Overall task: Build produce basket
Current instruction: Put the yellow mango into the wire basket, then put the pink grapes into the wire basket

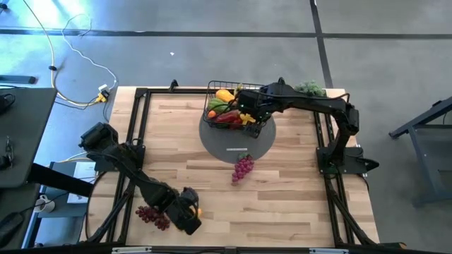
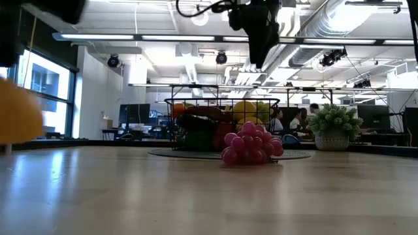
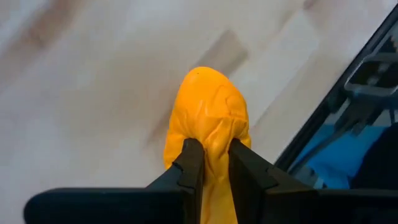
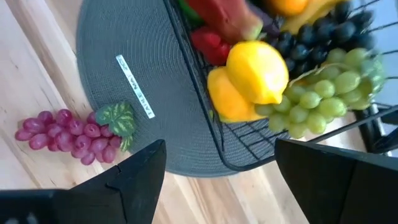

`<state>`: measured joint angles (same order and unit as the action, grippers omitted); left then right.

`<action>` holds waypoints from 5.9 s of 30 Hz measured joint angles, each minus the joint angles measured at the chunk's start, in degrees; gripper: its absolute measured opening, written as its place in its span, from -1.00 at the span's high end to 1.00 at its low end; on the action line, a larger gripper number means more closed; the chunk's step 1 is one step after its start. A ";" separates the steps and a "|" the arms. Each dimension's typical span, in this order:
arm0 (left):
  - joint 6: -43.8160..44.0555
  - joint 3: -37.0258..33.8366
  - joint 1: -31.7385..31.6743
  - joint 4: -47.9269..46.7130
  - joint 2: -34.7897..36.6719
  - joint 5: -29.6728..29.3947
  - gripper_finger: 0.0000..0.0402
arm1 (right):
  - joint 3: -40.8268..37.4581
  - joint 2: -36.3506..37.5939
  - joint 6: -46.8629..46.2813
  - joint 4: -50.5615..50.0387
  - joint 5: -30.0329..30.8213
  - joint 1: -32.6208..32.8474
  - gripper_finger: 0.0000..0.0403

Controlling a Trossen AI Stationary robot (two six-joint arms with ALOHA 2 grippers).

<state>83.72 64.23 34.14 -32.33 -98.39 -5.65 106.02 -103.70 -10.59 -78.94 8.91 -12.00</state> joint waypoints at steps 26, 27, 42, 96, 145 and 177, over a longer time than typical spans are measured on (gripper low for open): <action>-35.21 0.15 -36.76 5.55 12.48 -5.52 0.80 | 0.00 7.82 9.17 5.14 3.19 -9.77 -0.40; -36.13 0.15 -38.16 6.78 12.77 -5.48 0.80 | 0.00 7.85 9.58 5.58 3.21 -10.24 -0.40; -62.18 0.15 -59.26 18.38 14.30 -4.41 0.79 | 0.00 7.85 14.34 10.25 2.88 -13.15 -0.40; -129.19 0.11 -68.64 29.14 5.55 -8.40 0.04 | 0.00 7.74 -20.38 9.33 3.02 -5.13 -0.40; -73.91 0.15 -50.67 -18.96 29.96 0.20 0.05 | 0.02 -5.83 36.67 4.74 -12.41 8.25 -0.40; -65.90 0.15 -50.72 -33.30 30.60 -8.49 0.05 | 0.04 -28.06 34.90 4.63 -10.70 16.24 -0.39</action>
<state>17.81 64.38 -16.58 -65.63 -67.79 -14.14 106.06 -131.76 24.32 -74.31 -1.79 4.24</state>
